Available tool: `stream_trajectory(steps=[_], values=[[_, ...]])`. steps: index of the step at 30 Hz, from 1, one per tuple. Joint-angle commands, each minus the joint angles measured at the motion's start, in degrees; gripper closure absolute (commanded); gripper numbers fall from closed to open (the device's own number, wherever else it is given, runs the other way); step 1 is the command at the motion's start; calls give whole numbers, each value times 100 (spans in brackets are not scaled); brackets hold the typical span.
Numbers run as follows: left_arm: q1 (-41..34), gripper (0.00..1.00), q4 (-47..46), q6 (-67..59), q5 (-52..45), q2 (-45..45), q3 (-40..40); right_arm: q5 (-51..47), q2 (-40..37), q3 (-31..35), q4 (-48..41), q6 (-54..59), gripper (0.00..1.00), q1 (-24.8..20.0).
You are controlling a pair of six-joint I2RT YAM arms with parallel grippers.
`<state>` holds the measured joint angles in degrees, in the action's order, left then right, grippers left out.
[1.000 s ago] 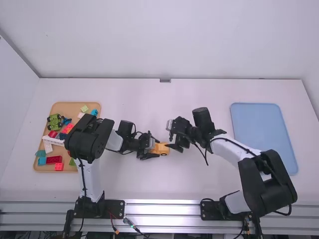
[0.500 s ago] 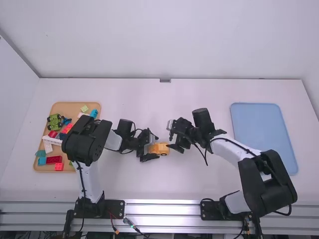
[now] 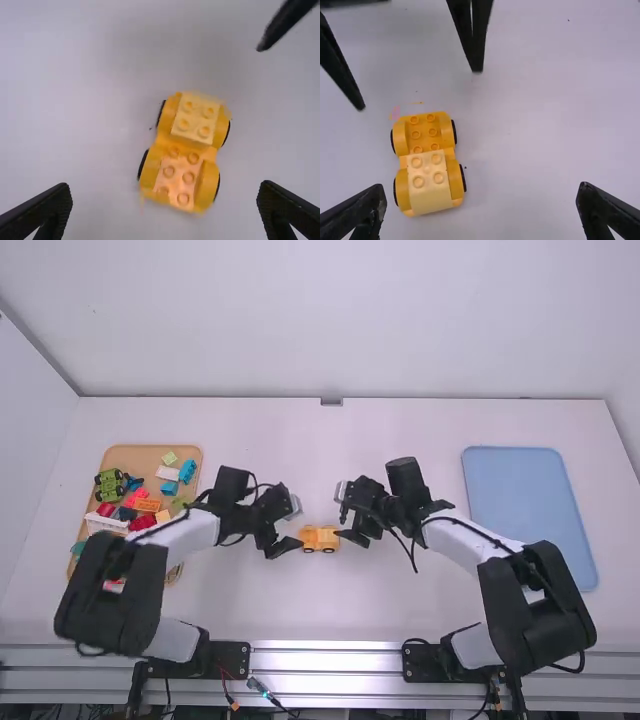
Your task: Assemble lego blocks to make yellow taxi
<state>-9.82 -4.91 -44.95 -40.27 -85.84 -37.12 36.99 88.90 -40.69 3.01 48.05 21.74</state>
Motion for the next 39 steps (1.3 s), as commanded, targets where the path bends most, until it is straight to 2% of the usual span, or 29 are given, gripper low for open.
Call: stream_trajectory(steps=[1,5,6,8,10,11,16,22,25,27,32,36,37,38,39], values=[[42,1,-380,1290,1139,868,22,-39,-83,22,-4,-26,1,-4],[44,1,-1165,2649,3064,2076,33,-129,-83,20,0,-24,1,-4],[52,1,-1167,2763,3180,2155,37,-125,-83,22,4,-22,1,-4],[90,1,-1178,3936,4214,2763,42,-105,-83,22,55,-28,1,-4],[83,1,-1274,4754,4918,3045,42,-107,-83,22,87,-24,1,-4],[83,1,-1416,5469,5670,3272,44,-105,-83,22,125,-24,1,-2],[87,1,-1768,6339,6885,3418,20,-105,-83,20,122,-28,1,4],[662,1,-2409,7012,6758,2861,-417,-61,-83,20,125,-24,1,7],[1292,1,-2479,6551,6033,2441,-693,127,-83,20,125,22,1,0],[1902,1,-2474,6059,5211,2020,-933,391,-90,20,107,190,1,-44],[2946,1,-2487,5965,4529,1016,-1335,1086,-168,22,101,299,1,-393],[3289,0,-2492,5965,4505,435,-1495,1403,-181,20,122,299,1,-678],[3327,2,-2494,5949,4439,289,-1545,1502,-181,20,122,299,1,-758],[3364,11,-2498,5768,4242,2,-1655,1648,-181,20,122,299,1,-859],[3364,13,-2500,5737,4225,-33,-1670,1685,-181,20,122,302,1,-881]])
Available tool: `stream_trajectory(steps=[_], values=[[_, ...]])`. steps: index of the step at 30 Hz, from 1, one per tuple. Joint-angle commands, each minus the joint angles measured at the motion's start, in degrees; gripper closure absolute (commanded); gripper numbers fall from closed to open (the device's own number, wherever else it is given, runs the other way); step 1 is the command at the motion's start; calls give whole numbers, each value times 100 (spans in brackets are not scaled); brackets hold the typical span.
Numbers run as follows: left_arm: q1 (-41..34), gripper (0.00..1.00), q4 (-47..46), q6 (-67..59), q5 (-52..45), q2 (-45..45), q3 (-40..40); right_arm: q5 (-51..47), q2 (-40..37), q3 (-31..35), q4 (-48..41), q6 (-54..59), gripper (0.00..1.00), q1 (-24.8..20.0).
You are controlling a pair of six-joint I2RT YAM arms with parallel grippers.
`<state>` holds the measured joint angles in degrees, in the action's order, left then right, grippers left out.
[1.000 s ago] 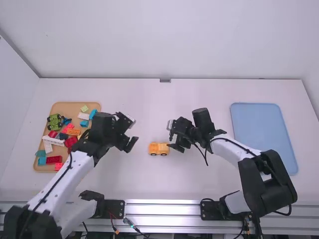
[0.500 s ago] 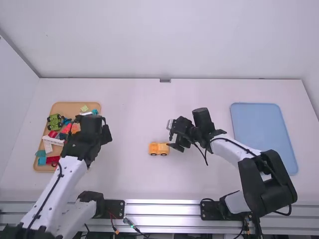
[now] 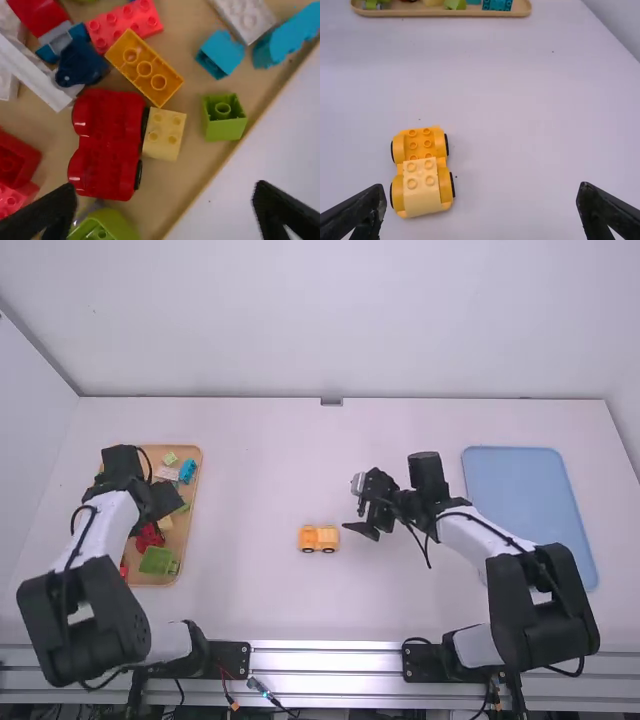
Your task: Assemble lego blocks to make yellow taxi
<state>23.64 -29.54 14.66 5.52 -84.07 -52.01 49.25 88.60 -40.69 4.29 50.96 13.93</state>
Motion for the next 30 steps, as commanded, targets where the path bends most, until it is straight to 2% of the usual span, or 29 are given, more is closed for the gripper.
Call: stream_trajectory(steps=[1,4,5,8,17,30], values=[[-2,19,-48,-365,-474,-426,-282,573,-151,20,-7,7,1,-177],[-28,20,-162,-391,-442,-905,-553,774,-151,20,-7,9,1,-299],[-28,30,-278,-413,-448,-1141,-713,824,-151,20,-7,4,1,-345],[-26,37,-389,-404,-442,-1458,-911,817,-151,20,-11,4,1,-350],[-2,40,-168,-555,-280,-1628,-848,804,-151,20,-4,-13,1,-350],[70,39,-37,-702,-164,-1628,-717,782,-151,20,-4,-13,1,-345]])
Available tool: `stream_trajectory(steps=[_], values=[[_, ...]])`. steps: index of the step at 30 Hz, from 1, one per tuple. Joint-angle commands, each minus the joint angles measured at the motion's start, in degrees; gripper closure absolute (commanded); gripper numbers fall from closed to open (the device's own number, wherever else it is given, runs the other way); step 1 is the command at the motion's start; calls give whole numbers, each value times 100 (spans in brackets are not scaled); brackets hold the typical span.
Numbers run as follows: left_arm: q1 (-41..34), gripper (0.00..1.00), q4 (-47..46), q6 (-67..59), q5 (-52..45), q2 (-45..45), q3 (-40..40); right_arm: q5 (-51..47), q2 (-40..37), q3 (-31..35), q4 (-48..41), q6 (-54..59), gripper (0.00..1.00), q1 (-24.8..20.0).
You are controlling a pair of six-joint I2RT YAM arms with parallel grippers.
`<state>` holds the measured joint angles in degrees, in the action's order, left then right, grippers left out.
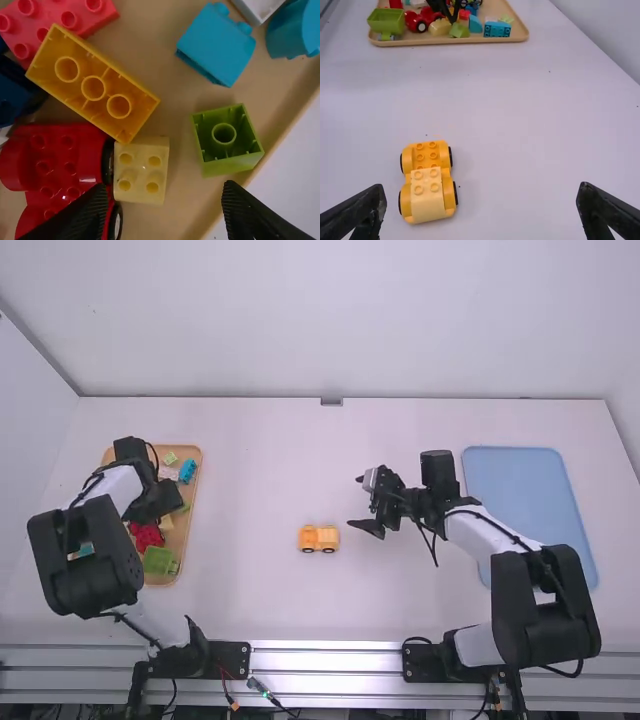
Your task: Assemble lego blocks to make yellow taxi
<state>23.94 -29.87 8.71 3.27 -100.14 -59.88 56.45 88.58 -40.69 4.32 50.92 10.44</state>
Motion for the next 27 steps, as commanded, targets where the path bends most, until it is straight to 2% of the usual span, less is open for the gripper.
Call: stream_trajectory(steps=[1,5,7,8,27], values=[[59,40,-11,-107,63,-22,70,59,-146,20,-9,-9,1,22],[81,43,-9,-105,42,-22,122,72,-149,20,-11,-11,1,7],[81,42,-9,-109,39,-22,175,76,-149,20,-11,-11,1,11],[81,45,0,-107,63,-22,214,74,-149,20,-11,-9,1,11],[81,47,903,-282,81,-22,754,76,-146,20,-28,-11,1,9]])
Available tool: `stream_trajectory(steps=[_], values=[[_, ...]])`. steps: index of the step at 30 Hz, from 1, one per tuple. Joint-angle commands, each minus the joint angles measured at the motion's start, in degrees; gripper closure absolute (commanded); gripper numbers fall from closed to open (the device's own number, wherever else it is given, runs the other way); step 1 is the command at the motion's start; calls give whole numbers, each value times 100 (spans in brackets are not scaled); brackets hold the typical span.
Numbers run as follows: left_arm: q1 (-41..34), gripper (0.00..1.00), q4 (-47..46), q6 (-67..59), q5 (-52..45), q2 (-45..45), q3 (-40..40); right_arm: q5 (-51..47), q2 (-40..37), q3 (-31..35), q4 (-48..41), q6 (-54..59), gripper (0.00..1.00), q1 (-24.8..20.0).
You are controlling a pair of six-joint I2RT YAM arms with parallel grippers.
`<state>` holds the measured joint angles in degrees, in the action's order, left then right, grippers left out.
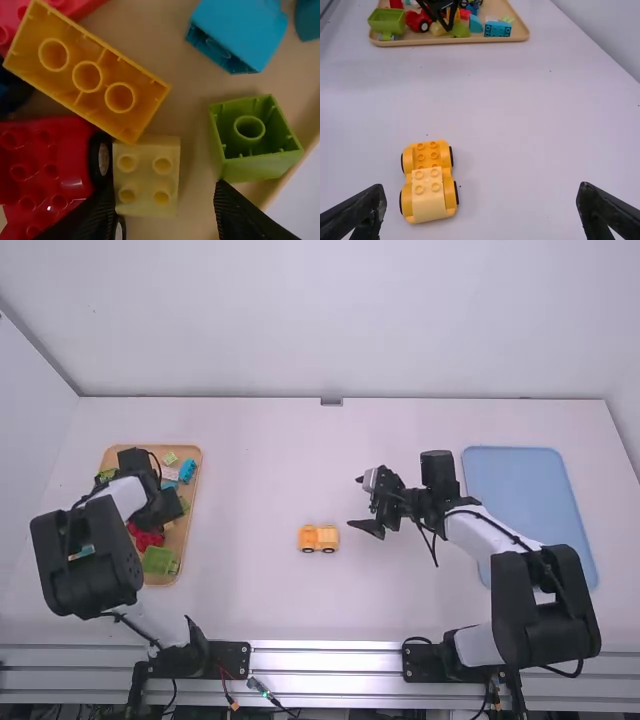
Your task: Assemble lego blocks to make yellow taxi
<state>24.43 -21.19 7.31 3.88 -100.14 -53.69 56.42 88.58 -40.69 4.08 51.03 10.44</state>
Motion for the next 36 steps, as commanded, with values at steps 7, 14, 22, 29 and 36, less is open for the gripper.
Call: stream_trajectory(steps=[7,14,22,29,36], values=[[33,50,369,-94,177,-22,376,81,-146,20,-2,-22,1,9],[33,51,603,-94,175,-22,455,79,-146,20,-4,-24,1,9],[33,54,1036,-96,175,-22,745,76,-146,20,-7,-22,1,9],[33,62,1075,-70,173,-22,756,83,-146,20,-7,-22,1,11],[33,75,1174,-46,247,31,758,81,-146,20,0,-20,1,11]])
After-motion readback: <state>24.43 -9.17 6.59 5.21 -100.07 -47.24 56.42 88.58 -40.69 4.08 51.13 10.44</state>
